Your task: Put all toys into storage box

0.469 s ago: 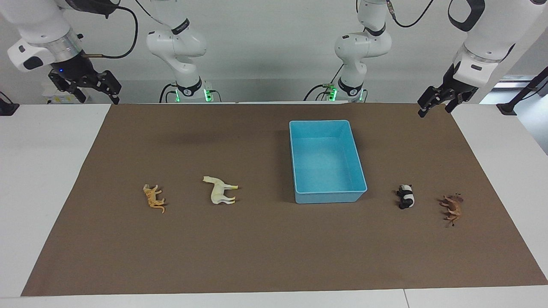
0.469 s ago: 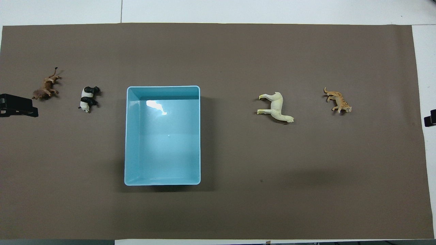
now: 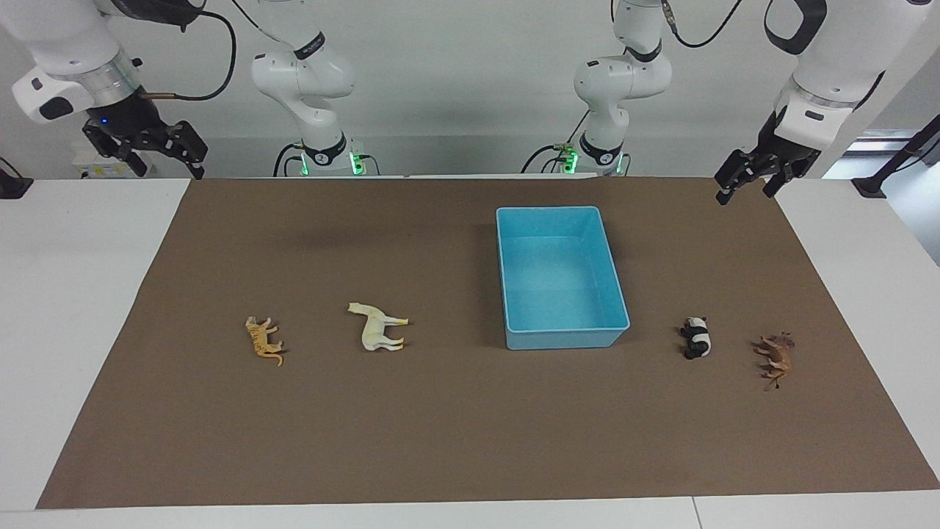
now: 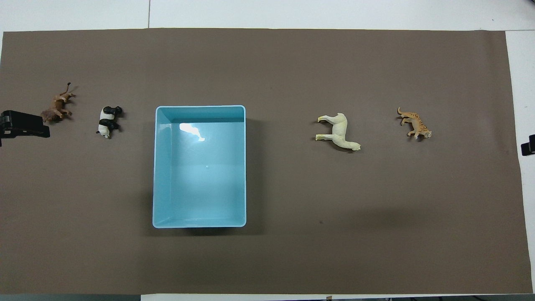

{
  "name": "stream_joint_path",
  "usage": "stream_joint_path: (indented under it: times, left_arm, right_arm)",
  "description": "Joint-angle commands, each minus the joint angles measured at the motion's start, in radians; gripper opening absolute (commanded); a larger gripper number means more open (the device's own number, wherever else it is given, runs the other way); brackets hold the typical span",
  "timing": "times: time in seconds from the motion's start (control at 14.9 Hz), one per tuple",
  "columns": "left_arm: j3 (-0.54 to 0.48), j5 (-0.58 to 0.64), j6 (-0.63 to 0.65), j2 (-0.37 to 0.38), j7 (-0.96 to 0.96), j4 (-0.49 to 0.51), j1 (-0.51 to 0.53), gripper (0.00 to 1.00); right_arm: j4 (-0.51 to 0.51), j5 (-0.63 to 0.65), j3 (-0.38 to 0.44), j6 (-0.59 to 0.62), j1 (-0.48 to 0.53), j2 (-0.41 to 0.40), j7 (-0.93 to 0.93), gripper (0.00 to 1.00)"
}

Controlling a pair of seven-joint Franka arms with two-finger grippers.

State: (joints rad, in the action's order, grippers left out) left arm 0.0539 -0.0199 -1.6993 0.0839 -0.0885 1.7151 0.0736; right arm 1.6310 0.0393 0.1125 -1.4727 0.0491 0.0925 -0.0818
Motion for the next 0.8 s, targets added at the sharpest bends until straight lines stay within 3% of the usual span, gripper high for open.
stream_joint_path:
  times: [0.0,0.27,0.4,0.6,0.74]
  left_arm:
    - [-0.002,0.005,-0.149,-0.053,0.038,0.060,0.008,1.00]
    - [-0.002,0.005,-0.311,-0.212,0.093,0.067,0.008,1.00]
    - [-0.002,0.005,-0.374,-0.274,0.096,0.075,0.008,1.00]
    - [-0.002,0.005,-0.564,-0.296,0.107,0.196,0.009,1.00]
    - [-0.003,0.005,-0.644,-0.361,0.099,0.213,0.000,1.00]
  right_arm:
    - [0.009,-0.013,-0.001,0.012,0.037,0.013,0.010,1.00]
    - [0.041,-0.019,-0.008,-0.035,0.032,0.021,-0.038,1.00]
    - [0.108,-0.019,-0.011,-0.121,0.029,0.027,-0.105,1.00]
    - [0.219,-0.019,-0.013,-0.283,0.026,-0.005,-0.278,1.00]
    - [0.279,-0.019,-0.014,-0.377,-0.009,-0.040,-0.343,1.00]
